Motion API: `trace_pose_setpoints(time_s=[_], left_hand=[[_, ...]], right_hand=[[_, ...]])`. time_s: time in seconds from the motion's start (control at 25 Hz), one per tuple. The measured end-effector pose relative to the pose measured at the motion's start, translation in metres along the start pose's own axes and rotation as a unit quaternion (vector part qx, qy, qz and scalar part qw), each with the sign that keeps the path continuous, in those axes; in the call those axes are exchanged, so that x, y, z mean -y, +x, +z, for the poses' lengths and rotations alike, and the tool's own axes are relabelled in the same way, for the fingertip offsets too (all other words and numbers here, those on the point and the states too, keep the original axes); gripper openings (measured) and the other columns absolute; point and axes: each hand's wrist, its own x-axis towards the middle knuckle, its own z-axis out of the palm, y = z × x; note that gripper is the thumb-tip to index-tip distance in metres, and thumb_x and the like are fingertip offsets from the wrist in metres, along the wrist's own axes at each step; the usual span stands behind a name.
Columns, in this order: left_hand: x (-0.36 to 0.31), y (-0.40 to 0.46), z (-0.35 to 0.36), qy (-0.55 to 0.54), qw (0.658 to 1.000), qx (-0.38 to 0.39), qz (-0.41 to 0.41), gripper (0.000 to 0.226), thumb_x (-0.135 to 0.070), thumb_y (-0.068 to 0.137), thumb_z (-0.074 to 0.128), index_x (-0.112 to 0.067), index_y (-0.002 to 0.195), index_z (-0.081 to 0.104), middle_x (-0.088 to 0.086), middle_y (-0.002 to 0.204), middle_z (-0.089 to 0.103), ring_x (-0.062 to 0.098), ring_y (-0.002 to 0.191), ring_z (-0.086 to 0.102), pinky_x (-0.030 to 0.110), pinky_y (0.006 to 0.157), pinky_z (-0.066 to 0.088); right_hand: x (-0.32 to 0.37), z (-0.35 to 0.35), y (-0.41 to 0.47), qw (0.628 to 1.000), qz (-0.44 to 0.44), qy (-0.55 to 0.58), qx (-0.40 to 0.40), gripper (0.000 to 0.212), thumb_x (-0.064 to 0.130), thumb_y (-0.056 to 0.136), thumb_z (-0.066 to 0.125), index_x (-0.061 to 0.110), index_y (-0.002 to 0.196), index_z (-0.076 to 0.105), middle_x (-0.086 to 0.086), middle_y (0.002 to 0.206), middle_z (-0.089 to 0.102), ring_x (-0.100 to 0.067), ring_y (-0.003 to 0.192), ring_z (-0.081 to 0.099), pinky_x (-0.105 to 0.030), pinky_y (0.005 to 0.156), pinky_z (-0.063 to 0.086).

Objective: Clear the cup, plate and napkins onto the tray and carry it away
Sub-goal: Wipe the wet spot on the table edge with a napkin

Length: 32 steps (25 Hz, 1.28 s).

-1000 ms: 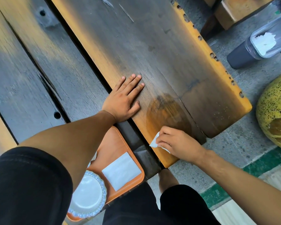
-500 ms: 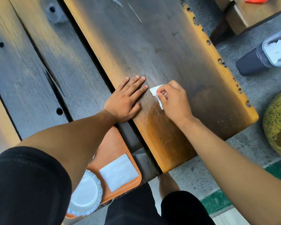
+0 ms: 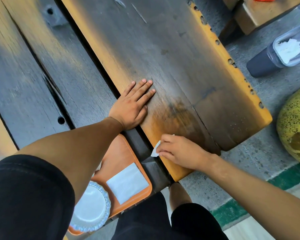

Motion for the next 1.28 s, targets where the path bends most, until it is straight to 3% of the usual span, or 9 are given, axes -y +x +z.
trace_pose_setpoints(time_s=[0.12,0.28,0.36,0.44,0.56,0.8,1.08,1.16,1.28], left_hand=[[-0.001,0.000,0.000,0.001,1.000,-0.004,-0.003,0.061,-0.029,0.099,0.037,-0.010,0.157,0.036,0.014,0.167,0.027,0.032,0.157,0.021,0.054,0.127,0.017],[-0.001,0.000,0.000,-0.005,1.000,-0.012,-0.002,0.061,-0.029,0.098,0.037,-0.009,0.157,0.038,0.014,0.167,0.028,0.032,0.157,0.022,0.053,0.127,0.016],[-0.002,0.000,0.000,-0.004,1.000,-0.014,-0.003,0.061,-0.029,0.099,0.037,-0.009,0.156,0.038,0.014,0.167,0.028,0.032,0.156,0.022,0.053,0.127,0.016],[-0.002,0.000,-0.001,-0.002,1.000,-0.013,-0.001,0.061,-0.030,0.099,0.037,-0.010,0.156,0.038,0.014,0.167,0.029,0.032,0.156,0.023,0.053,0.127,0.017],[-0.004,0.000,-0.001,-0.006,1.000,-0.017,-0.002,0.061,-0.030,0.098,0.038,-0.010,0.156,0.039,0.014,0.166,0.029,0.031,0.156,0.024,0.052,0.128,0.016],[-0.004,0.000,-0.001,-0.007,1.000,-0.021,-0.004,0.062,-0.030,0.097,0.038,-0.011,0.156,0.039,0.014,0.167,0.029,0.031,0.156,0.023,0.052,0.128,0.015],[-0.004,0.001,0.000,-0.005,1.000,-0.018,-0.009,0.063,-0.032,0.096,0.038,-0.012,0.156,0.039,0.012,0.167,0.028,0.029,0.157,0.022,0.051,0.128,0.015],[-0.005,0.000,0.000,-0.006,1.000,-0.018,-0.011,0.063,-0.032,0.096,0.038,-0.012,0.156,0.039,0.012,0.167,0.028,0.029,0.156,0.023,0.050,0.128,0.014],[-0.005,0.001,0.000,-0.007,1.000,-0.021,-0.010,0.064,-0.033,0.096,0.038,-0.012,0.156,0.039,0.012,0.167,0.029,0.029,0.156,0.024,0.051,0.128,0.015]], right_hand=[[-0.006,-0.002,-0.022,0.996,-0.009,0.019,0.088,0.018,0.027,0.100,0.060,0.019,0.104,0.075,0.006,0.101,0.055,-0.011,0.089,0.059,-0.037,0.085,0.053],[-0.030,-0.051,-0.004,0.995,0.046,0.042,-0.082,0.011,0.013,0.096,0.066,0.010,0.098,0.076,0.002,0.096,0.057,-0.007,0.087,0.054,-0.012,0.084,0.042],[-0.041,-0.079,0.023,0.989,0.071,0.014,-0.126,0.010,0.012,0.095,0.065,0.010,0.097,0.074,0.002,0.094,0.054,-0.011,0.087,0.054,-0.022,0.081,0.044],[-0.048,-0.090,0.046,0.991,0.080,-0.019,-0.108,0.009,0.015,0.097,0.063,0.012,0.097,0.072,0.003,0.095,0.051,-0.016,0.088,0.054,-0.031,0.079,0.042],[-0.049,-0.085,0.055,0.991,0.080,-0.059,-0.085,0.010,0.019,0.100,0.059,0.015,0.100,0.067,0.007,0.100,0.048,-0.016,0.090,0.053,-0.030,0.078,0.039],[-0.031,-0.037,-0.014,0.974,0.166,-0.033,-0.153,0.008,0.014,0.099,0.056,0.013,0.095,0.063,0.000,0.102,0.052,-0.016,0.090,0.051,-0.026,0.079,0.040],[0.026,0.053,-0.096,0.995,0.094,0.043,-0.015,0.015,0.001,0.096,0.054,0.015,0.091,0.059,0.005,0.098,0.048,-0.005,0.079,0.041,-0.019,0.071,0.038],[0.027,0.045,-0.094,0.989,0.117,0.078,-0.055,0.013,0.008,0.101,0.052,0.012,0.093,0.061,0.004,0.100,0.049,-0.006,0.082,0.046,-0.019,0.074,0.041],[0.004,0.011,-0.076,0.957,0.197,0.062,-0.205,0.012,0.013,0.101,0.056,0.007,0.096,0.066,-0.002,0.102,0.054,-0.016,0.087,0.055,-0.026,0.077,0.045]])
